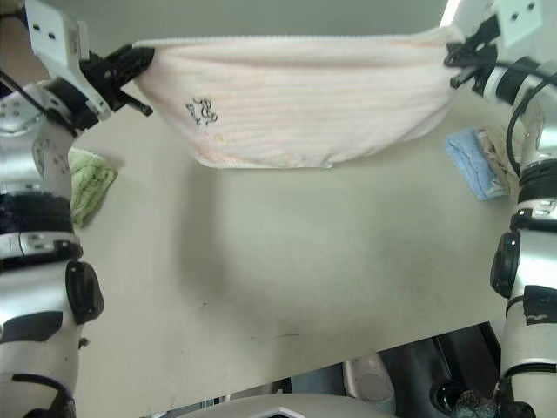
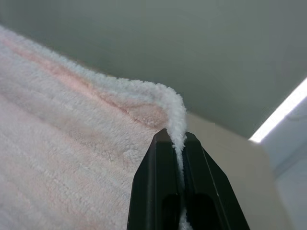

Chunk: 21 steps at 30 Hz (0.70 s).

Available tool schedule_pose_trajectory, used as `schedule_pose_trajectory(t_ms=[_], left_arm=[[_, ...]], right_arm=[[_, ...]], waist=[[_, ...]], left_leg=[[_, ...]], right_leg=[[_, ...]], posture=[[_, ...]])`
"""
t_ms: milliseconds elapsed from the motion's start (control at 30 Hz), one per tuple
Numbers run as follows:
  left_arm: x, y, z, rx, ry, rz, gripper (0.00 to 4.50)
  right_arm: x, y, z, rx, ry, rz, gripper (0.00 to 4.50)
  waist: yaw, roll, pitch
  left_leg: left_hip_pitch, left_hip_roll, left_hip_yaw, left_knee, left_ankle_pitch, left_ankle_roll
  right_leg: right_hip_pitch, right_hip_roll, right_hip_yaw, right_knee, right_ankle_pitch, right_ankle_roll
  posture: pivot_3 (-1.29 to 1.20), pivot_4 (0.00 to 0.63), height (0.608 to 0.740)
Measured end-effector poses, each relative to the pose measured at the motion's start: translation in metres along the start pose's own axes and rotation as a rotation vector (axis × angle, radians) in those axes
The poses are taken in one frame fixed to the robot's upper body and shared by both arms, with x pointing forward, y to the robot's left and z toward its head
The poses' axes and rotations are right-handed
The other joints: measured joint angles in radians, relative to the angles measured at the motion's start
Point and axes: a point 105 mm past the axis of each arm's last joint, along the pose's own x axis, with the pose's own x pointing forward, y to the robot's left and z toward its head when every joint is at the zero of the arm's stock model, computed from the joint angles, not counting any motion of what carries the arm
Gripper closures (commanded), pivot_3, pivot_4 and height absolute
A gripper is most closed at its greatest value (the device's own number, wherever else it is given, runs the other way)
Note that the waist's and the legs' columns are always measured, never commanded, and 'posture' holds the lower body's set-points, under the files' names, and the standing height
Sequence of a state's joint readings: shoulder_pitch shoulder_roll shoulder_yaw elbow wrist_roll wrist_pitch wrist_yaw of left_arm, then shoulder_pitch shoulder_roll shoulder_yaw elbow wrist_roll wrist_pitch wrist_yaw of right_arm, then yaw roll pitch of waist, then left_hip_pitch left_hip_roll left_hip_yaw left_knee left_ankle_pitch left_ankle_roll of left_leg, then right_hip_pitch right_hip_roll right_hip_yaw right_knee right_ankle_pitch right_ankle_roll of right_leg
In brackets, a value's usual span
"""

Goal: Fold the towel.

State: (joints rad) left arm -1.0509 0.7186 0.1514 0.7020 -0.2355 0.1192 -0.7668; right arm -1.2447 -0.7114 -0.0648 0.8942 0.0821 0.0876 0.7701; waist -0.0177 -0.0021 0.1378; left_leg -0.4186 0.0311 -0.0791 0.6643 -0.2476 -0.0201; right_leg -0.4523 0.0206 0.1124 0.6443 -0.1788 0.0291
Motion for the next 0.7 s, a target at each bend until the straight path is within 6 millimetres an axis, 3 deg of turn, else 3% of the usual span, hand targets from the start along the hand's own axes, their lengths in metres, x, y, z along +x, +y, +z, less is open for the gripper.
schedule_pose_trajectory(t_ms=[100,233,333,400,467,600,700], left_arm=[[0.004,0.001,0.012,0.005,-0.037,-0.025,4.50],[-0.001,0.000,0.025,-0.006,-0.083,-0.089,4.50],[-0.027,-0.009,0.024,0.009,-0.064,-0.215,4.50],[-0.059,-0.026,0.007,-0.029,0.014,-0.342,4.50],[-0.073,-0.043,-0.008,-0.101,0.069,-0.414,4.50],[-0.100,-0.081,-0.016,-0.145,0.150,-0.557,4.50],[-0.112,-0.099,-0.020,-0.165,0.205,-0.616,4.50]], right_arm=[[-0.002,-0.002,0.002,-0.001,-0.019,0.012,4.45],[-0.013,0.007,-0.012,0.037,-0.020,0.097,4.45],[-0.035,0.021,-0.030,0.064,-0.001,0.204,4.45],[-0.061,0.034,-0.056,0.134,0.059,0.278,4.45],[-0.074,0.046,-0.074,0.201,0.109,0.319,4.45],[-0.089,0.075,-0.076,0.219,0.121,0.421,4.45],[-0.102,0.095,-0.086,0.233,0.159,0.499,4.45]], waist=[[-0.001,0.000,0.000],[-0.003,0.000,0.000],[-0.006,0.000,0.000],[-0.006,0.000,0.000],[-0.007,0.000,0.000],[-0.008,0.000,0.000],[-0.006,0.000,0.000]], left_leg=[[-0.012,0.000,0.000,0.000,0.004,-0.008],[-0.018,0.000,0.000,0.000,0.008,-0.014],[-0.019,0.000,0.001,0.001,0.008,-0.014],[-0.019,0.000,0.002,0.001,0.008,-0.014],[-0.019,0.000,0.003,0.003,0.008,-0.014],[-0.014,0.001,0.003,0.004,0.004,-0.007],[0.005,0.001,0.003,0.004,0.001,0.000]], right_leg=[[-0.012,0.000,0.000,0.000,0.000,0.000],[-0.017,0.000,0.000,-0.001,-0.001,0.002],[-0.015,0.000,0.001,-0.002,-0.003,0.003],[-0.014,0.000,0.001,0.000,-0.005,0.003],[-0.014,0.000,0.001,-0.001,-0.006,0.004],[-0.012,0.000,0.001,0.002,-0.001,0.003],[0.007,0.000,0.000,0.001,-0.003,-0.003]], posture=[[0.00,0.150,0.740],[0.00,0.150,0.740],[0.00,0.150,0.740],[0.00,0.150,0.740],[0.00,0.150,0.740],[0.00,0.150,0.740],[0.00,0.150,0.740]])
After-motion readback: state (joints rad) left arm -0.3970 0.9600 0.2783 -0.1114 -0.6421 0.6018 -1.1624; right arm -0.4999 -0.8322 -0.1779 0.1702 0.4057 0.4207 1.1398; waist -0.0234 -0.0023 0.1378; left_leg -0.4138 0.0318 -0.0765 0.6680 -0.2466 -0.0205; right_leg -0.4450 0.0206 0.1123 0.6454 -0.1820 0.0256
